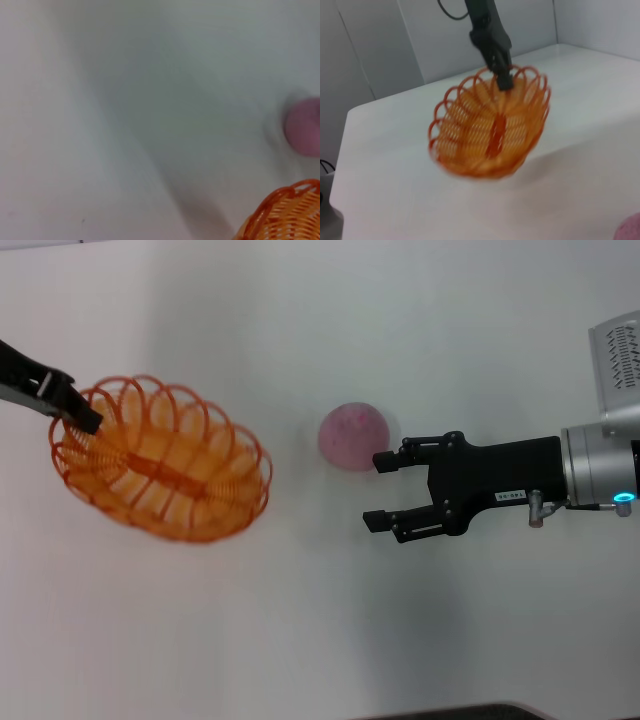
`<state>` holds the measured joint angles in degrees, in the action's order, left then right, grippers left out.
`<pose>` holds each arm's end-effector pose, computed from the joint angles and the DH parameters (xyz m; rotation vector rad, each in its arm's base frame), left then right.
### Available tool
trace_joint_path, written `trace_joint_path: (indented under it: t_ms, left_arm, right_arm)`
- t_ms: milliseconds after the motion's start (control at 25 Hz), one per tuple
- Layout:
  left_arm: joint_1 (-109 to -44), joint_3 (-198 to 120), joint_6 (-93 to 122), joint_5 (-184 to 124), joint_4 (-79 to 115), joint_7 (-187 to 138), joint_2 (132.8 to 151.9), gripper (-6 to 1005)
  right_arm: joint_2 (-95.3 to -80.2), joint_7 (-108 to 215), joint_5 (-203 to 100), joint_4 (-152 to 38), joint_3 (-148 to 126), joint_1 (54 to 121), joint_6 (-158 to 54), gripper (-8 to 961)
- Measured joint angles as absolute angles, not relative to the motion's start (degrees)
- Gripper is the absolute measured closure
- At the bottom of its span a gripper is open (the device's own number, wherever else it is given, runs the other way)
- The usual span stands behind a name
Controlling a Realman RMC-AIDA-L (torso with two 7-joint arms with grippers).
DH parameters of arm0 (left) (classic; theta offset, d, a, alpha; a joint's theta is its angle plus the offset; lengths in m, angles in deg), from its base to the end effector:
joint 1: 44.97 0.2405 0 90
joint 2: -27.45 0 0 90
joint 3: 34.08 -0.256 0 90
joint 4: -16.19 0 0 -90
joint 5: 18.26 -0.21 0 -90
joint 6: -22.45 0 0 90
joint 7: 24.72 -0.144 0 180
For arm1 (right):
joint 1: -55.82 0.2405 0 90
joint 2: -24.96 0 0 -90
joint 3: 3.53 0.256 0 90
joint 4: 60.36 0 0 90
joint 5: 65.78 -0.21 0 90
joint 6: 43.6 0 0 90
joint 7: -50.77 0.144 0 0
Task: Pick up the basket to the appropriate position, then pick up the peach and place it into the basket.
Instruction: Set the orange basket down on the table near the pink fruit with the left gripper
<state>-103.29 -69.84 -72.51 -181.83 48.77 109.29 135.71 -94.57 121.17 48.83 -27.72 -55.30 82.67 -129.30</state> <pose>-0.2192 0.4073 0.0550 -2.5808 -1.4676 0.4175 0.2808 0.2932 -0.0454 -2.9083 0.5254 0.5332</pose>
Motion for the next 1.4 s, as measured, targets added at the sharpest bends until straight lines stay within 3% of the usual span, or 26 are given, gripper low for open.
trace_joint_path:
  t_ms: [160, 520, 600, 880, 1000, 1400]
  left_arm:
    - [-101.38, -66.84, -72.77, -181.6, 49.6, 113.71, 135.56, 930]
    - [-93.37, -59.61, -73.3, -174.43, 50.93, 120.28, 139.13, 930]
    - [-91.65, -59.69, -73.81, -173.18, 52.71, 120.89, 140.66, 930]
    - [-86.5, -60.09, -75.09, -172.81, 64.97, 121.83, 149.24, 930]
    - [-84.31, -62.98, -73.89, -171.96, 69.76, 122.2, 151.59, 931]
    - [-80.91, -72.76, -67.76, -169.27, 70.74, 125.61, 151.78, 931]
  right_arm:
    - [-94.57, 121.17, 48.83, -27.77, -55.3, 82.45, -129.22, 115]
    - [-94.57, 121.17, 48.83, -28.37, -55.3, 82.21, -129.17, 115]
    - [-94.57, 121.17, 48.83, -28.37, -55.3, 82.17, -129.11, 115]
    - [-94.43, 121.17, 48.83, -28.35, -55.06, 82.18, -129.06, 115]
    - [-94.38, 121.17, 48.83, -28.12, -54.95, 81.94, -129.06, 115]
    - [-94.48, 120.91, 48.83, -27.84, -54.94, 81.5, -129.08, 115]
